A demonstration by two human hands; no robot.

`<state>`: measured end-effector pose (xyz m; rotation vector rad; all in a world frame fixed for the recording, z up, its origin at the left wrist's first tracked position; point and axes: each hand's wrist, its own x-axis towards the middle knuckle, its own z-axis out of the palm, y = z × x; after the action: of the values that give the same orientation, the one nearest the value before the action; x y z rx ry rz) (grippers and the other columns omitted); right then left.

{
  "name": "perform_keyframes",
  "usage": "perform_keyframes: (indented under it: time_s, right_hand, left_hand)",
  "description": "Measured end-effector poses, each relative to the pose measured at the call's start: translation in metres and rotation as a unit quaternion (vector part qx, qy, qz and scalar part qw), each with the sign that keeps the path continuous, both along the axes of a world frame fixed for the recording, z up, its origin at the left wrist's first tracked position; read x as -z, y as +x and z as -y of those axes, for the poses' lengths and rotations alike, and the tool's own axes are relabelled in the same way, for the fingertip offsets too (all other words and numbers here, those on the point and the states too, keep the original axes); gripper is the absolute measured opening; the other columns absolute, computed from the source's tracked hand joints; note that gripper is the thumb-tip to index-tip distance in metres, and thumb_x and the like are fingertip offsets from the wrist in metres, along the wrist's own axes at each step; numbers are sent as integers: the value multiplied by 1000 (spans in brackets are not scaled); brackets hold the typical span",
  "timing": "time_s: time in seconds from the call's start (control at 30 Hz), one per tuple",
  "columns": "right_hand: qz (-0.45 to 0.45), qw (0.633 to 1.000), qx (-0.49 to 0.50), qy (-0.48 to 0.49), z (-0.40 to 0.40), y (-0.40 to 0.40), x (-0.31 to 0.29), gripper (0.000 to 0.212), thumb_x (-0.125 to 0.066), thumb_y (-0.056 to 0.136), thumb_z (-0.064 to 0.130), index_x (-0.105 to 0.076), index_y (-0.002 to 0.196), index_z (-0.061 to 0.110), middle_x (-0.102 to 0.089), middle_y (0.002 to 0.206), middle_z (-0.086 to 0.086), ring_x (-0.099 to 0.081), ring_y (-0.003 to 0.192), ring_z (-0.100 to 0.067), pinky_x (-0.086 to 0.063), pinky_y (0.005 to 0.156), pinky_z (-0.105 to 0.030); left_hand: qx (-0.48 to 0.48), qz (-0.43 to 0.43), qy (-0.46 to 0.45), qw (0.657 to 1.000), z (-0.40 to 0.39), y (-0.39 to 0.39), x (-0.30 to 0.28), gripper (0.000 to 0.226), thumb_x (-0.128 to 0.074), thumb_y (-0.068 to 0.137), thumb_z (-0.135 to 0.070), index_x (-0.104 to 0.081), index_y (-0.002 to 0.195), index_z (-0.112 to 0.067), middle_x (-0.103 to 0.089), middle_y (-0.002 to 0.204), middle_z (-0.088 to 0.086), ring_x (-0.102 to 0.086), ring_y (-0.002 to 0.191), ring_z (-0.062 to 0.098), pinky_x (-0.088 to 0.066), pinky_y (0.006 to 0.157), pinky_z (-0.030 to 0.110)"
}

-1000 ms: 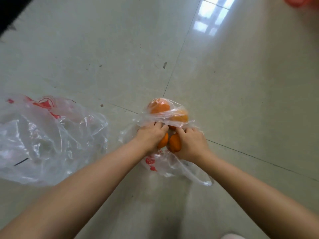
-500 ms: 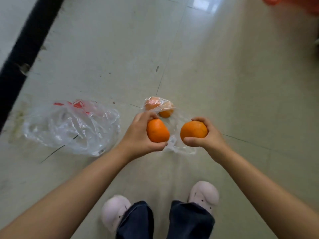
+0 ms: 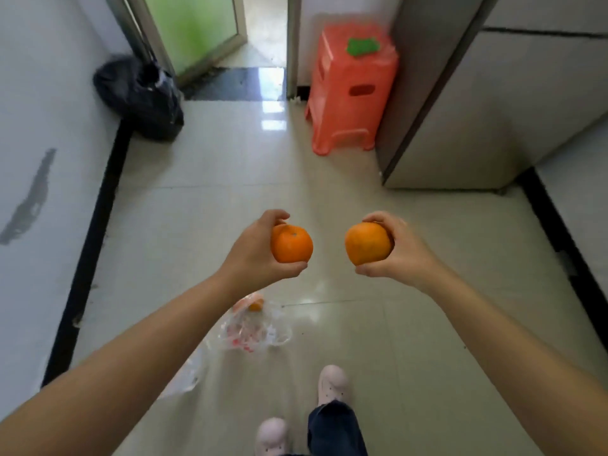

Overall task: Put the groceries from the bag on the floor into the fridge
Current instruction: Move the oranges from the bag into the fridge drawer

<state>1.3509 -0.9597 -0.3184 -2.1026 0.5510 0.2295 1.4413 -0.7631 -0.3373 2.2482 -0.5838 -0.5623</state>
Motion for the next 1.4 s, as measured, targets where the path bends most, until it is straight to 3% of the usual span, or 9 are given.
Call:
perform_keyframes:
  time_s: [0.13, 0.23, 0.37, 0.5, 0.67, 0.77, 0.93, 1.23, 1.4]
  right_hand:
    - [74, 986, 50, -141, 44, -39, -103, 70, -83, 60, 14, -50, 121, 22, -31, 107, 2, -36, 101, -13, -34, 83, -24]
    - [114, 965, 86, -219, 86, -75, -164, 72, -84, 58, 17, -51, 122, 21, -30, 105, 1, -35, 104, -16, -33, 85, -24]
    - [153, 940, 114, -284, 150, -112, -223, 76, -84, 57, 22, -49, 124, 18, -30, 104, 1, -40, 110, -23, -37, 87, -26]
    - [182, 914, 159, -326, 244, -145, -281, 80, -82, 61, 23, -41, 129, 16, -29, 106, 3, -34, 105, -14, -31, 83, -24]
    - [220, 891, 161, -365, 378, -171, -343, 73, -83, 59, 25, -47, 122, 15, -38, 109, -3, -38, 104, -17, -33, 81, -24]
    - [250, 881, 149, -374, 450, -174, -377, 75, -83, 59, 22, -45, 125, 16, -42, 122, -9, -39, 115, -22, -32, 84, -24]
    - [310, 867, 137, -366, 541, -156, -418, 74, -82, 62, 19, -44, 126, 16, -42, 125, -9, -41, 112, -20, -35, 84, -25]
    - [373, 830, 114, -399, 673, -54, -475, 76, -81, 66, 22, -42, 131, 15, -42, 131, -13, -43, 120, -27, -35, 92, -26]
    - [372, 821, 79, -426, 752, 36, -516, 76, -79, 67, 25, -41, 133, 19, -41, 132, -13, -43, 121, -28, -36, 92, -29]
  left_hand:
    - [101, 74, -1, 992, 72, -13, -97, 83, -81, 68, -15, -38, 139, -14, -38, 134, 9, -43, 120, 21, -30, 88, 15]
    - [156, 134, -20, 979, 132, -31, -155, 75, -81, 68, -18, -44, 134, -13, -37, 124, 5, -43, 116, 19, -29, 86, 14]
    - [210, 219, -53, 951, 210, -56, -219, 71, -79, 71, -25, -44, 133, -14, -40, 131, 7, -32, 102, 6, -19, 73, 3]
    - [236, 295, -79, 922, 316, -86, -278, 67, -76, 73, -29, -45, 131, -14, -47, 131, 6, -43, 116, 17, -21, 80, 9]
    - [203, 345, -108, 910, 449, -118, -343, 76, -78, 72, -32, -40, 135, -16, -50, 134, 4, -48, 121, 21, -39, 93, 27]
    - [171, 359, -136, 908, 518, -127, -378, 81, -79, 70, -31, -36, 138, -17, -48, 135, 4, -46, 122, 21, -39, 96, 29]
    - [111, 395, -146, 900, 604, -110, -417, 75, -78, 72, -30, -40, 136, -16, -47, 134, 5, -47, 120, 21, -37, 91, 25]
    - [27, 435, -160, 886, 733, -19, -473, 72, -75, 76, -30, -40, 137, -14, -45, 136, 10, -44, 123, 26, -39, 98, 34]
    - [-7, 424, -152, 893, 811, 60, -513, 66, -74, 74, -25, -46, 132, -10, -50, 130, 13, -50, 116, 27, -39, 85, 30]
